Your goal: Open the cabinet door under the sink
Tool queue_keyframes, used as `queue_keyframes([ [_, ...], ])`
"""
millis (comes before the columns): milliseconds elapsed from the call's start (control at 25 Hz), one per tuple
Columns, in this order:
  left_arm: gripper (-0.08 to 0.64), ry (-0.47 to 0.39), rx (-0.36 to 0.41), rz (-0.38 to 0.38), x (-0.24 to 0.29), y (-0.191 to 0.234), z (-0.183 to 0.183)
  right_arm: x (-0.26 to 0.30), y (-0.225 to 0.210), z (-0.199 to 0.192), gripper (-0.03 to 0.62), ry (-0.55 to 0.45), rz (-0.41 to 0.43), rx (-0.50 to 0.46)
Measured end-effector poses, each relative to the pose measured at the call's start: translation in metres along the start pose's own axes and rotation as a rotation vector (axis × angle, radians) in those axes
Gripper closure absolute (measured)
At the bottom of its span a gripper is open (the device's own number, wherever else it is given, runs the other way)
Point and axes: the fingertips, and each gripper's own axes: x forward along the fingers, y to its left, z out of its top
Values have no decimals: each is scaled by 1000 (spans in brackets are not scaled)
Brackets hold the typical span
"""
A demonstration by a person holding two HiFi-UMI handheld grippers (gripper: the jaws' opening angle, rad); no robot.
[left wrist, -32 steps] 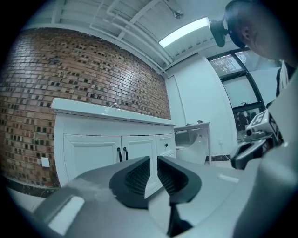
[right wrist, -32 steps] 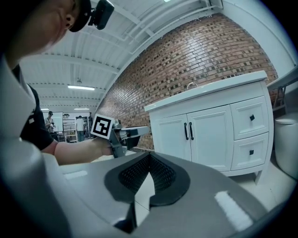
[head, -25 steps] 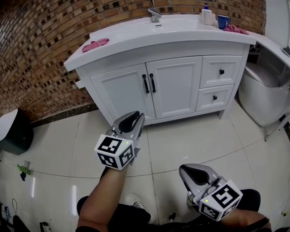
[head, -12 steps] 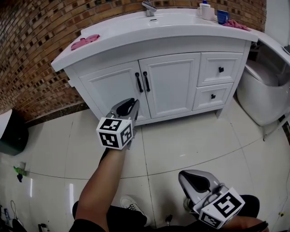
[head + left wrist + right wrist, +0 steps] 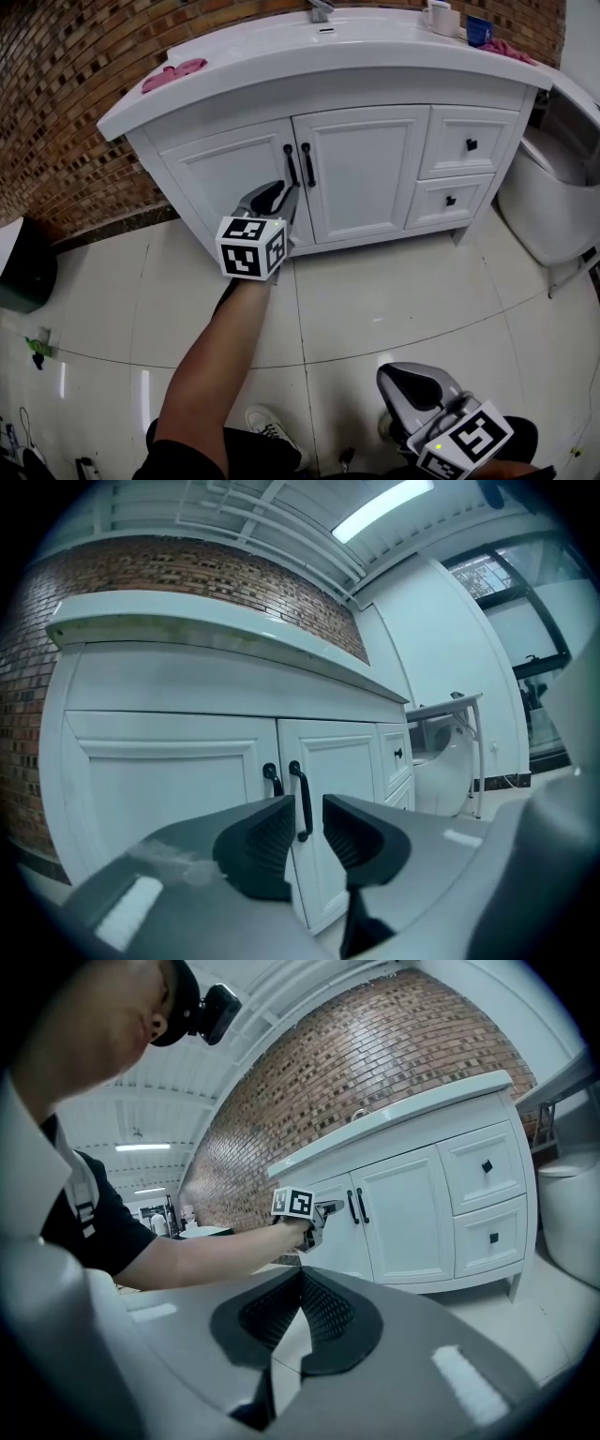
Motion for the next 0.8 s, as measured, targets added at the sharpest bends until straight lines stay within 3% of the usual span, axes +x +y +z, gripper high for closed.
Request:
queue_keyframes([
  [400, 456, 17, 21, 29, 32, 19, -11, 2, -16, -7, 584, 30, -16, 43],
  [800, 456, 31, -27, 40, 64, 32, -17, 4, -25, -9, 584, 38, -25, 44],
])
